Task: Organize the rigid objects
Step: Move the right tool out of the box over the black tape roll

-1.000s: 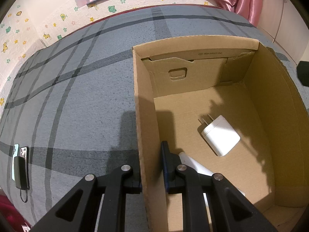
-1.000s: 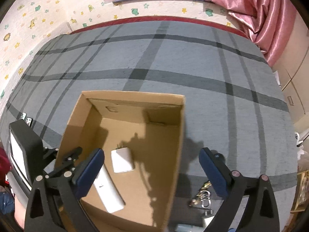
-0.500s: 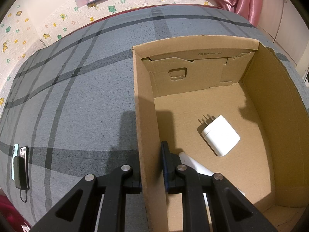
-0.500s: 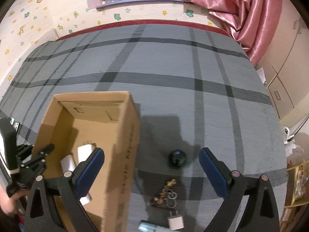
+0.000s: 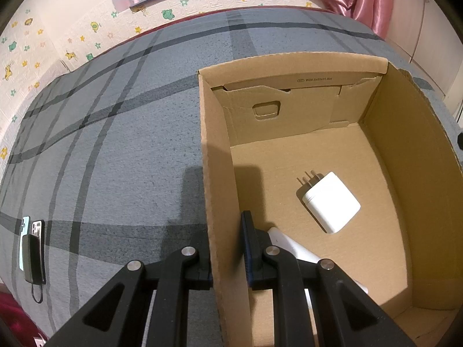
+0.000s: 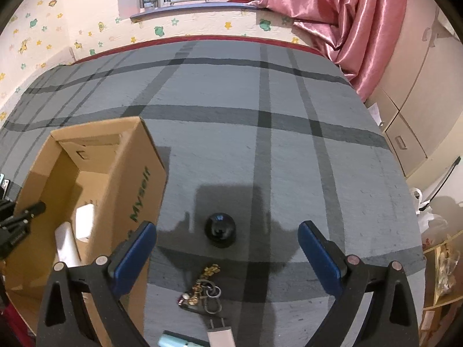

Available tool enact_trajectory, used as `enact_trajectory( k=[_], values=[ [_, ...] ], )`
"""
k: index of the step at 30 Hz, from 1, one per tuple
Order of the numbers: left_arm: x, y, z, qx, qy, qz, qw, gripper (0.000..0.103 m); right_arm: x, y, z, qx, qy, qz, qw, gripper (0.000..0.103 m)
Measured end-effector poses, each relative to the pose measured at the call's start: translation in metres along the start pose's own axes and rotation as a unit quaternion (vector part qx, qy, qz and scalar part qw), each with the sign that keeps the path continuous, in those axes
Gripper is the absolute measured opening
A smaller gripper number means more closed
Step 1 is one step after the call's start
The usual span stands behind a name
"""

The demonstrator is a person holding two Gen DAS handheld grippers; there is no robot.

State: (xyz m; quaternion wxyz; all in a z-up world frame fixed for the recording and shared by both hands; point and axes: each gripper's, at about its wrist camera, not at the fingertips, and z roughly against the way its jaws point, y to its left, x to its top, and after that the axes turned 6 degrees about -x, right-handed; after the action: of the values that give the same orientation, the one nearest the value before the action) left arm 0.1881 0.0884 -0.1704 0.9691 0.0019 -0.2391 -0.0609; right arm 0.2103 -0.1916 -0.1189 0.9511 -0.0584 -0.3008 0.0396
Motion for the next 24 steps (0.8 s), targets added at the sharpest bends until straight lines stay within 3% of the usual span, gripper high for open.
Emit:
enact_trajectory(
  k=[15, 24],
  values=[
    [0.001, 0.000, 0.000, 0.000, 0.000, 0.000, 1.0000, 0.016, -0.039, -0.008, -0.025, 0.005, -0.002, -0.021, 1.000, 0.100],
    [0.000, -0.001, 0.000, 0.003, 0.000, -0.002, 1.0000, 0.016, -0.040, -0.007, -0.037, 0.013, -0.003, -0.036, 0.999, 0.100]
  ],
)
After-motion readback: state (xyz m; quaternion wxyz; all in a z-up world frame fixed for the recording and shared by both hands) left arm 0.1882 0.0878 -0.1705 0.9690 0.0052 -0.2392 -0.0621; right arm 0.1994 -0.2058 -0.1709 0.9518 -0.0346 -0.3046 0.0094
